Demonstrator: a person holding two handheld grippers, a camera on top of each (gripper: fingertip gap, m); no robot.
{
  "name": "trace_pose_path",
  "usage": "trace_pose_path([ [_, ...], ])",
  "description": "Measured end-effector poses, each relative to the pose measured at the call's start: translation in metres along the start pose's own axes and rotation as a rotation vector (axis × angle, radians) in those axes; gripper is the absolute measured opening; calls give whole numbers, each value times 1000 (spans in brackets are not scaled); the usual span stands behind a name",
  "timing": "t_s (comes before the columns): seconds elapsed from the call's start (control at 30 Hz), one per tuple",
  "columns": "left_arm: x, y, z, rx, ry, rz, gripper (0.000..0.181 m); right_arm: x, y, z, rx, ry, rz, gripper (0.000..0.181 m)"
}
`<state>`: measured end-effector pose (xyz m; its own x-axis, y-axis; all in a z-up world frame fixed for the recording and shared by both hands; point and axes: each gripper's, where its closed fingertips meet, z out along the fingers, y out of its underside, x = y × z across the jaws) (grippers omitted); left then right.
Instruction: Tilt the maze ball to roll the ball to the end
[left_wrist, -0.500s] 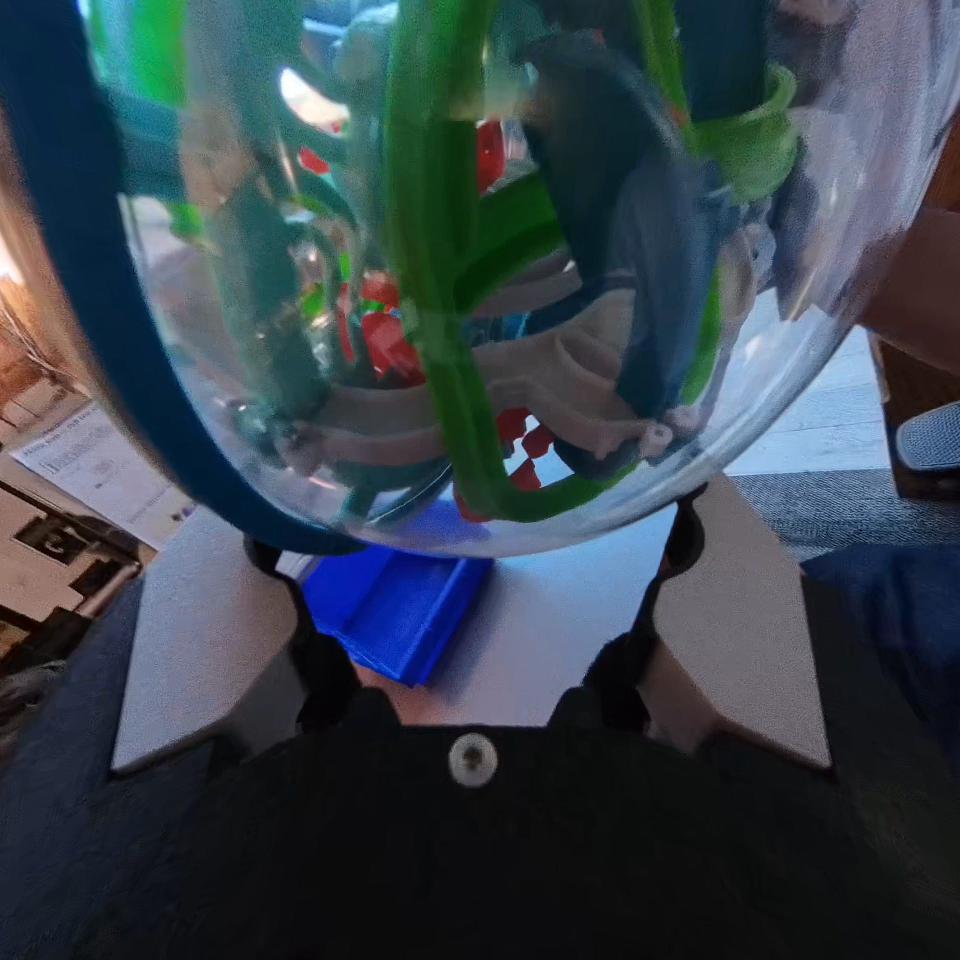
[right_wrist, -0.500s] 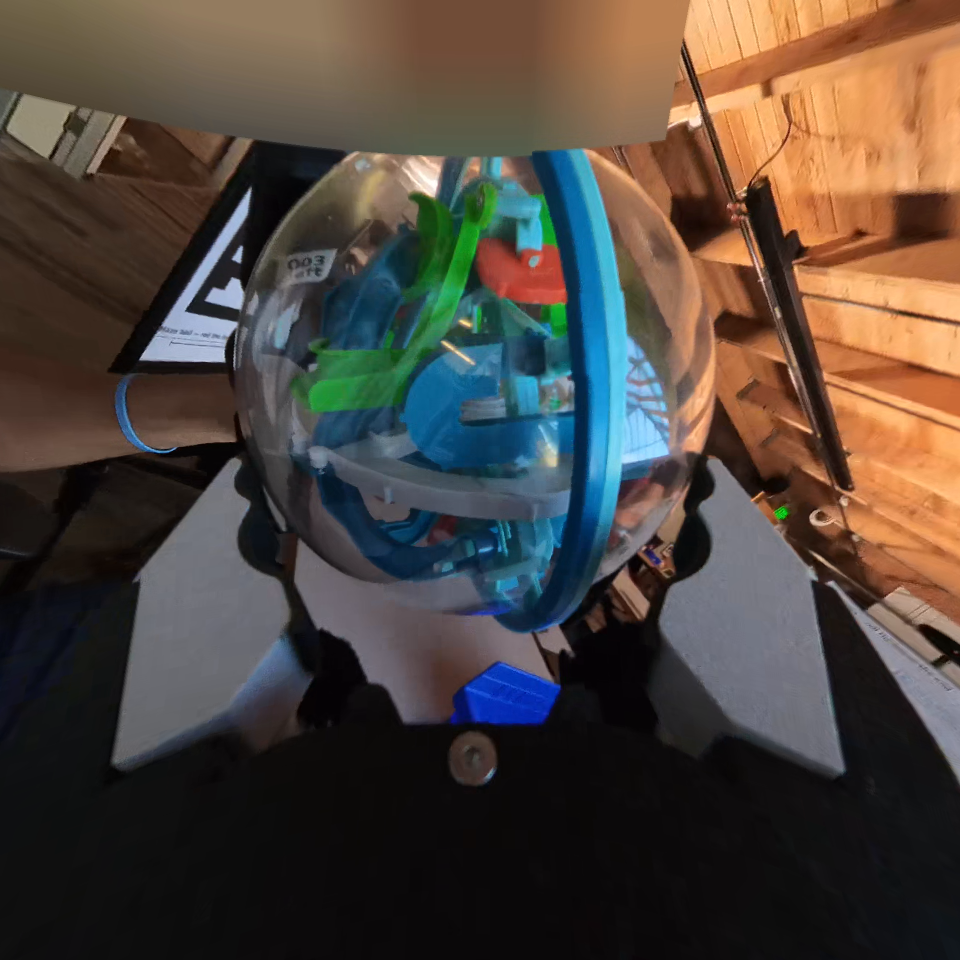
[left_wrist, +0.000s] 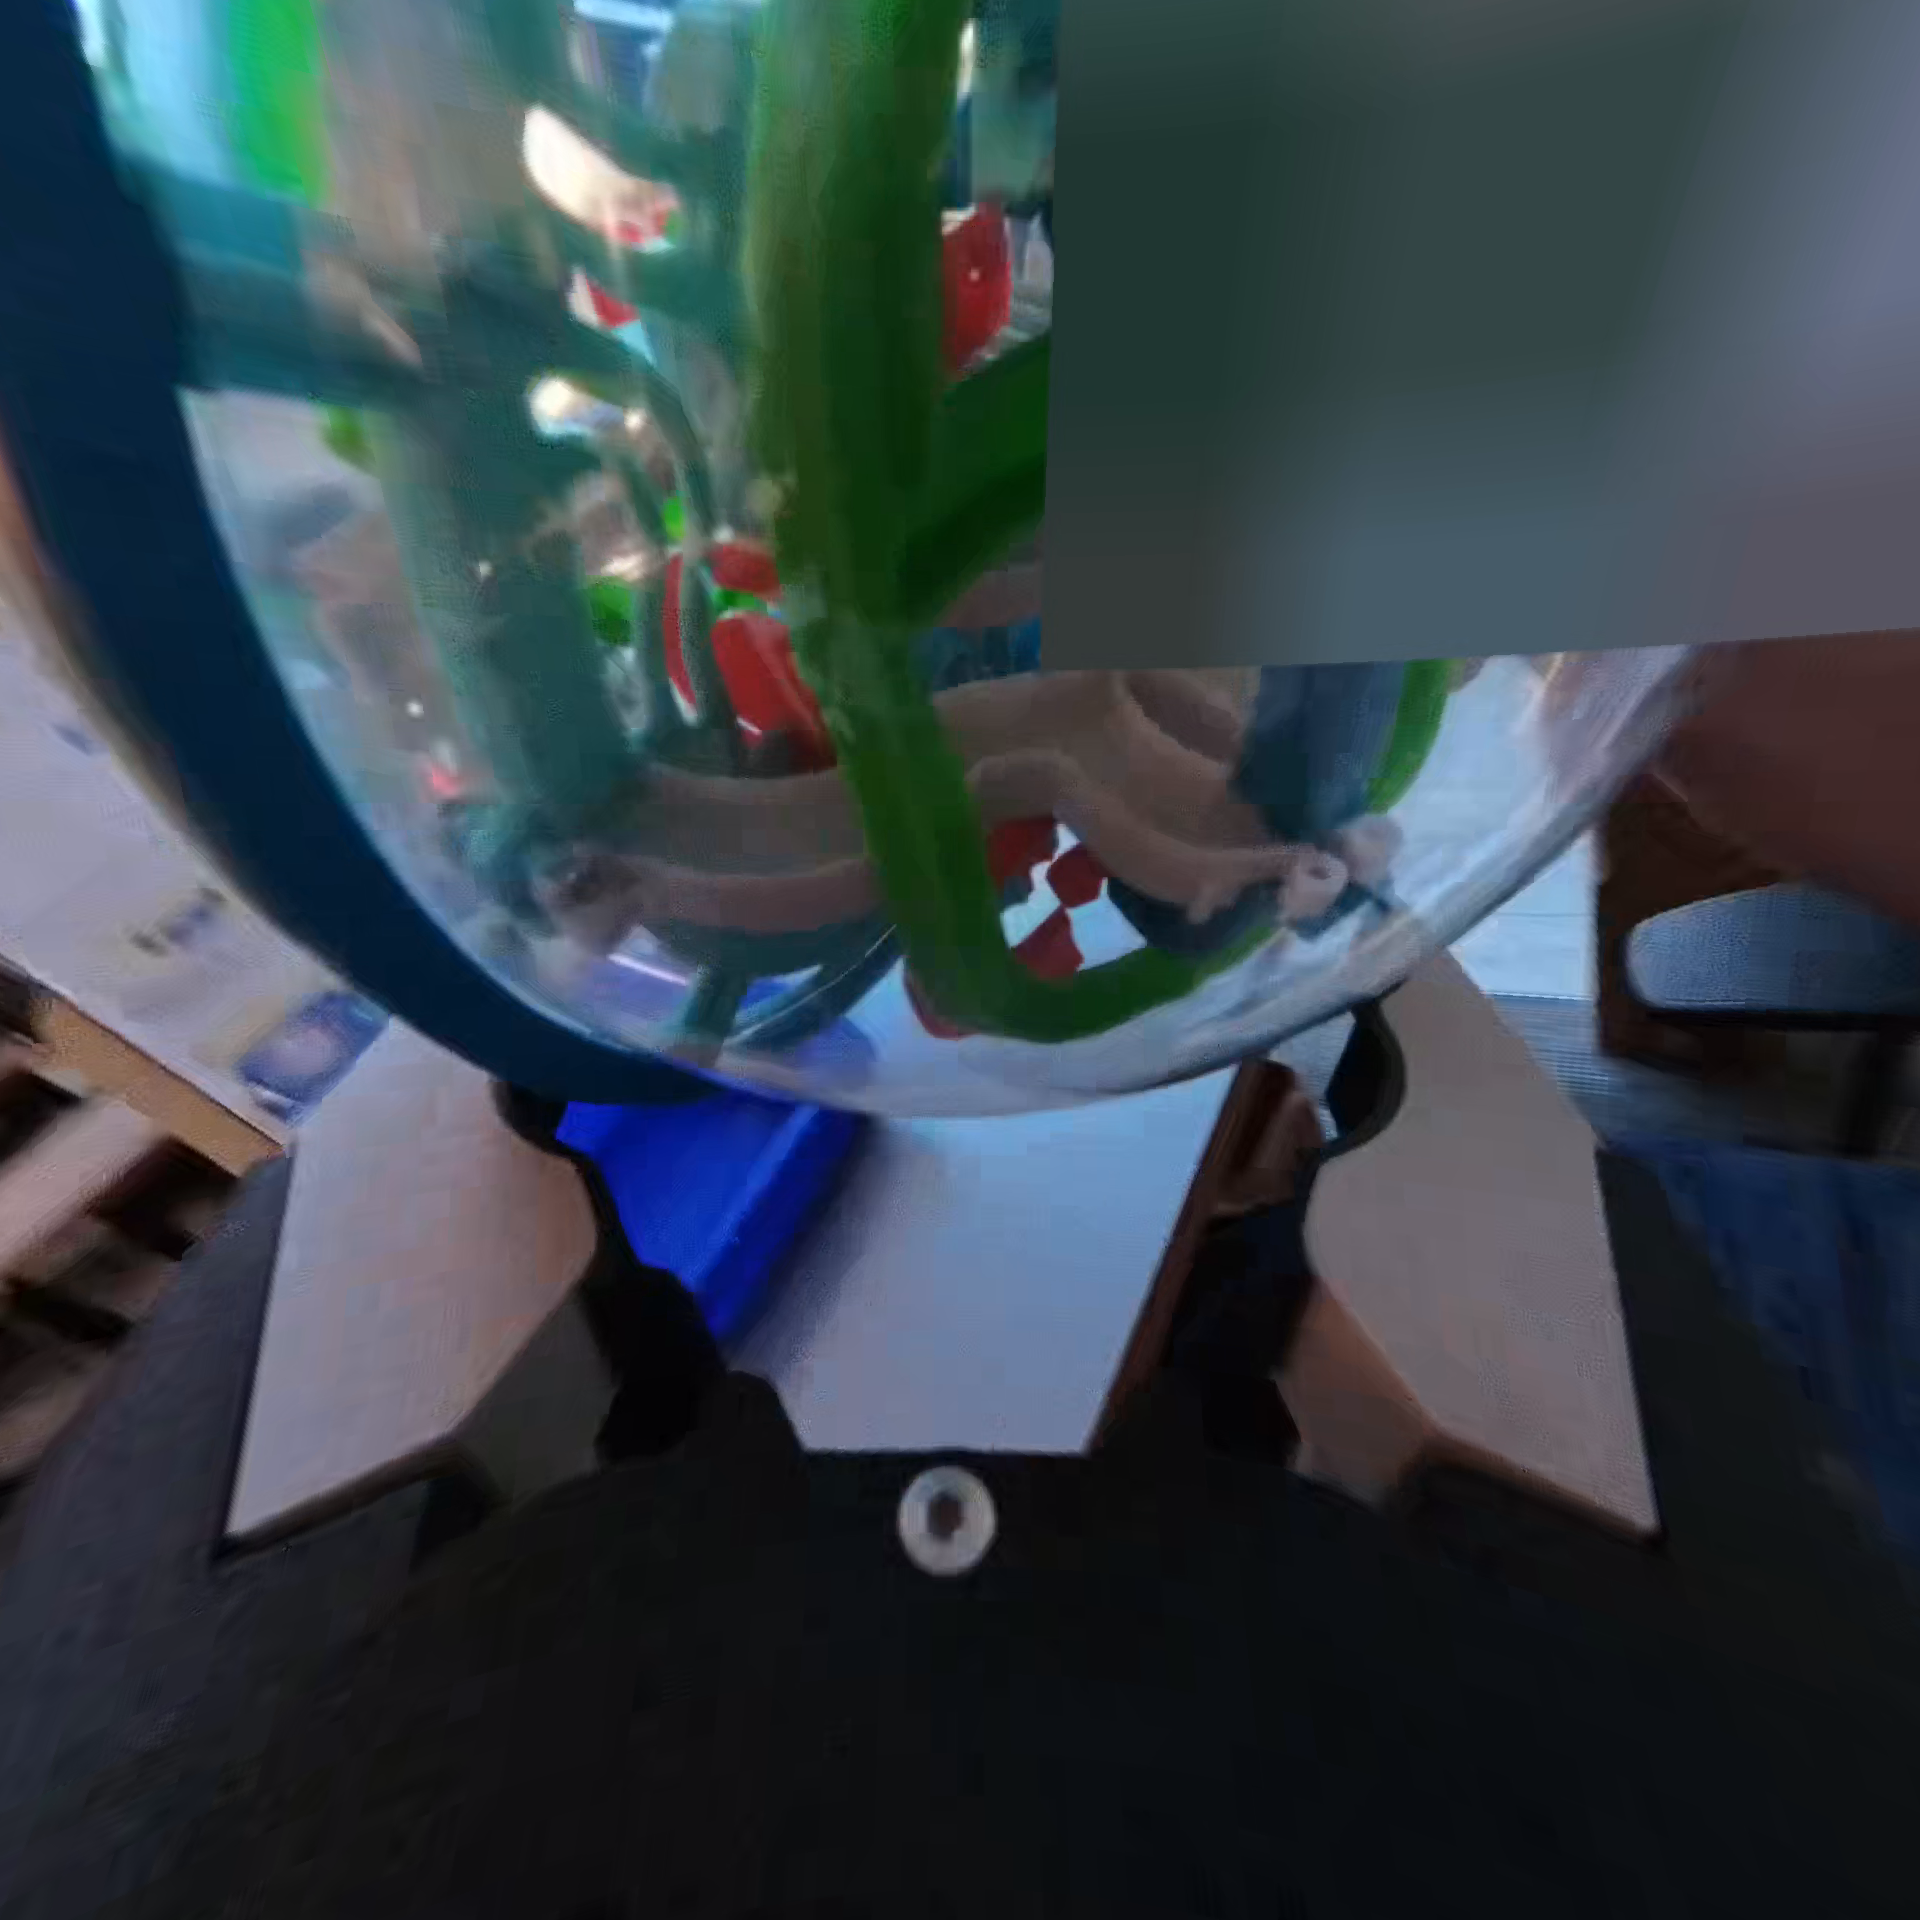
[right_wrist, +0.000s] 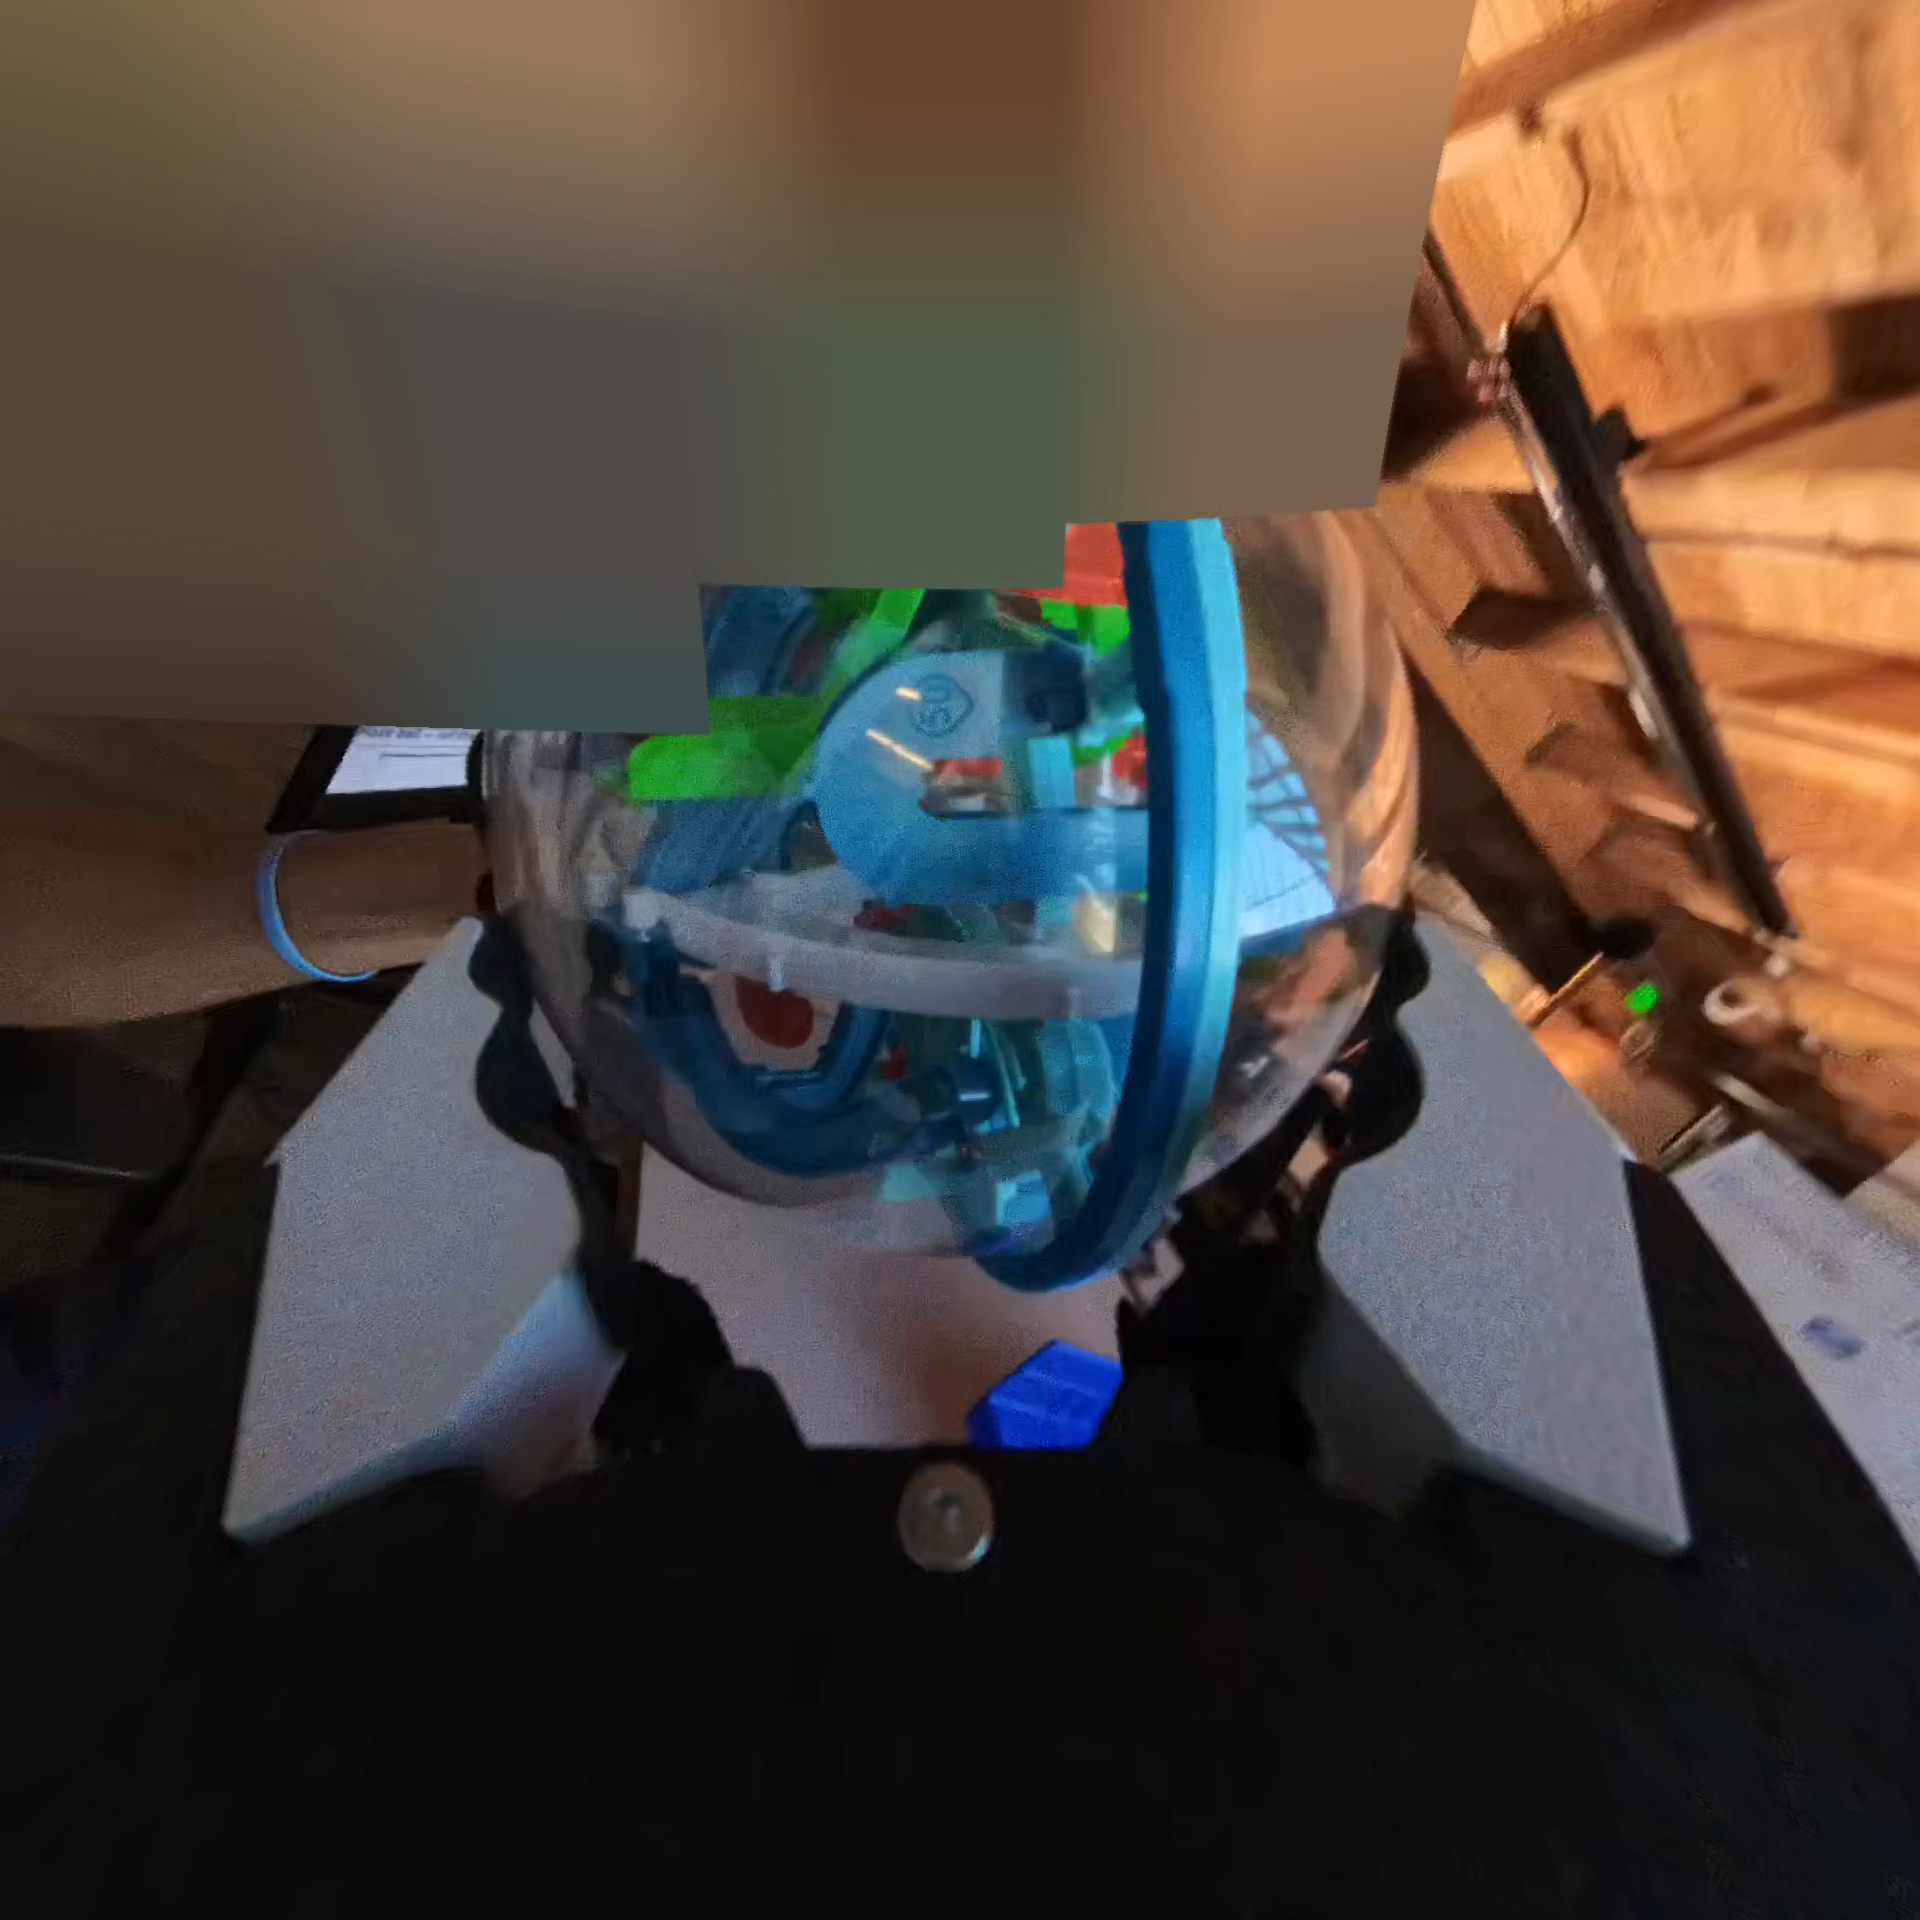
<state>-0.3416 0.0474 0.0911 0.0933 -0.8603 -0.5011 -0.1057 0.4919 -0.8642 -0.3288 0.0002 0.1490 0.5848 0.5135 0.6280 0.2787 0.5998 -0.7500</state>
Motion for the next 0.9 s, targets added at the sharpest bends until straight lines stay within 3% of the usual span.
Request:
trace_pose_path([
  [0.07,4,-28,-15,112,-74,179,148,-13,-25,-5,10,-1,-138,154],
  [0.1,1,-29,-14,124,-85,197,147,-10,-21,-5,-19,3,-127,154],
  [0.2,-17,26,21,-61,23,-73,148,22,45,1,-141,19,150,154],
  [0.23,-14,34,25,-56,65,-153,147,23,52,4,-126,32,205,154],
  [0.33,3,-3,0,98,8,8,146,-7,-10,2,-28,10,-48,154],
  [0.37,1,-10,-3,92,-9,39,145,-7,-16,1,-23,13,-59,154],
  [0.4,-6,-3,3,43,1,1,145,5,-3,2,-44,20,16,154],
  [0.47,-17,37,26,-115,82,-199,146,29,55,4,-158,38,291,154],
  [0.5,-14,49,32,-137,115,-262,146,31,66,4,-171,46,336,154],
  [0.6,-12,45,30,-64,88,-193,144,23,55,4,-174,37,217,154],
  [0.8,-15,41,27,-58,61,-171,145,25,52,5,-125,32,224,154],
  [0.9,-13,25,11,54,-18,23,144,3,25,8,-85,23,-28,154],
])
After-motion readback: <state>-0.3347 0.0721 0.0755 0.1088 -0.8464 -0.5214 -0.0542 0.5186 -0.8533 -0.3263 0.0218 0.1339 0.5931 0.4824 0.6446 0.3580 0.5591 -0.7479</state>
